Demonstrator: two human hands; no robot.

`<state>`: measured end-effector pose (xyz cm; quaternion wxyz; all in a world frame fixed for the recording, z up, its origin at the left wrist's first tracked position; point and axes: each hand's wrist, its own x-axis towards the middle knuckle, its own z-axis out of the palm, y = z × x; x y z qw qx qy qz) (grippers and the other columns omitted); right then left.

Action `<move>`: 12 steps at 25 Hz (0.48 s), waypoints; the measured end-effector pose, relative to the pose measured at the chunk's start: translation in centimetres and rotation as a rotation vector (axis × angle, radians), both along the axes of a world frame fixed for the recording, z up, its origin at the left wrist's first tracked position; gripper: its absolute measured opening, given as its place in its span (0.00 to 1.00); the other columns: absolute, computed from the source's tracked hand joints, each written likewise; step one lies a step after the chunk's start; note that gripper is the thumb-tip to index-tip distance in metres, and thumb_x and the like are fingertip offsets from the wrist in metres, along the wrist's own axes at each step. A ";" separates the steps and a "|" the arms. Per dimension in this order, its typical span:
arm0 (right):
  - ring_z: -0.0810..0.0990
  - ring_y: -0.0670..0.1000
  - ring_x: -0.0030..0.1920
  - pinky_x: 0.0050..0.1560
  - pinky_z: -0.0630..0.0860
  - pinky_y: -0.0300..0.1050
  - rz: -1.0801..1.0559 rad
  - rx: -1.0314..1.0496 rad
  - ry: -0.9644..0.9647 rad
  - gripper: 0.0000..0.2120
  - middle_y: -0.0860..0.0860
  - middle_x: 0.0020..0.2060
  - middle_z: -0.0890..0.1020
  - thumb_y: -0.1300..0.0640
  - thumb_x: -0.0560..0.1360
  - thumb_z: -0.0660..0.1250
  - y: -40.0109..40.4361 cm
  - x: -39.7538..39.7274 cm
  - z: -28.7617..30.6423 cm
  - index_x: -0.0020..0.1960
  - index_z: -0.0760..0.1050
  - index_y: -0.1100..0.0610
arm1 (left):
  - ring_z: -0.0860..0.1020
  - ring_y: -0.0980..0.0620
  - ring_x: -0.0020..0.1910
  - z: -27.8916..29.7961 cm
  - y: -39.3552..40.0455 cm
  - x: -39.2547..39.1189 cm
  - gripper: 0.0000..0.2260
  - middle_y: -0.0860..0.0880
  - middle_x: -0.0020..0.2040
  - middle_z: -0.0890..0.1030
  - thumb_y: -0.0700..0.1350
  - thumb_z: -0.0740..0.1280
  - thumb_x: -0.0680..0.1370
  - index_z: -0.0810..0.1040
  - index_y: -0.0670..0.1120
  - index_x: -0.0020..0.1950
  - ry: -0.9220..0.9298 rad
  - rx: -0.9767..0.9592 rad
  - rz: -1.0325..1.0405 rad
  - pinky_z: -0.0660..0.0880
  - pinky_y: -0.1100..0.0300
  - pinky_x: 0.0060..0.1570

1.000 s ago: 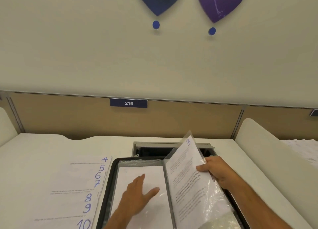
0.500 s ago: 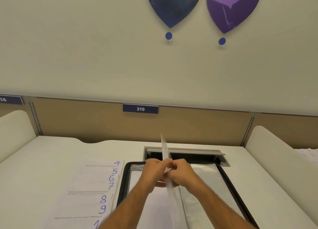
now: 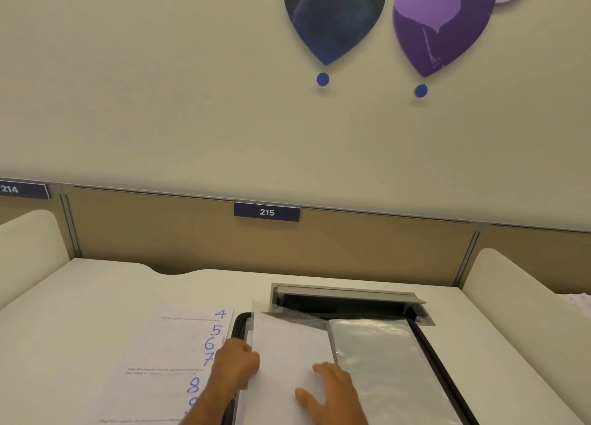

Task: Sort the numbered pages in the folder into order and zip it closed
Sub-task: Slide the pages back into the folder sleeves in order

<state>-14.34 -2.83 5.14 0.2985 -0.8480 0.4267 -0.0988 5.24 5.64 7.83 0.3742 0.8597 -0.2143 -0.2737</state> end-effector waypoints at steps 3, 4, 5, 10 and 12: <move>0.67 0.44 0.74 0.74 0.63 0.50 0.096 -0.203 0.203 0.46 0.48 0.70 0.67 0.17 0.66 0.44 -0.9 -0.6 -5.2 0.68 0.74 0.45 | 0.76 0.51 0.35 -2.4 0.5 0.6 0.08 0.47 0.36 0.75 0.37 0.67 0.74 0.72 0.45 0.37 -0.031 0.056 0.001 0.73 0.62 0.31; 0.67 0.45 0.73 0.74 0.61 0.49 0.162 -0.194 0.203 0.40 0.50 0.66 0.69 0.19 0.70 0.44 -1.7 -0.6 -7.8 0.63 0.75 0.45 | 0.75 0.52 0.36 -3.1 0.6 0.7 0.08 0.49 0.37 0.75 0.37 0.67 0.75 0.72 0.46 0.39 -0.048 0.074 -0.012 0.71 0.64 0.34; 0.68 0.49 0.72 0.72 0.60 0.48 0.178 -0.251 0.185 0.37 0.51 0.64 0.71 0.21 0.71 0.45 -2.8 -0.7 -10.4 0.62 0.73 0.45 | 0.75 0.54 0.38 -3.7 0.6 0.7 0.07 0.50 0.39 0.75 0.39 0.68 0.75 0.72 0.47 0.41 -0.065 0.095 -0.026 0.70 0.65 0.38; 0.85 0.59 0.52 0.61 0.65 0.53 0.093 -0.432 0.192 0.30 0.56 0.51 0.87 0.31 0.79 0.40 -0.2 -0.1 -9.7 0.61 0.72 0.48 | 0.76 0.56 0.46 -4.8 0.8 0.3 0.08 0.53 0.47 0.76 0.46 0.69 0.77 0.70 0.50 0.50 -0.189 0.159 -0.098 0.72 0.66 0.50; 0.87 0.58 0.47 0.56 0.67 0.54 0.062 -0.471 0.176 0.29 0.56 0.49 0.87 0.36 0.81 0.38 -0.3 0.5 -9.5 0.61 0.72 0.49 | 0.76 0.55 0.47 -4.9 0.9 0.3 0.10 0.53 0.49 0.75 0.49 0.69 0.77 0.68 0.51 0.51 -0.258 0.181 -0.140 0.74 0.65 0.55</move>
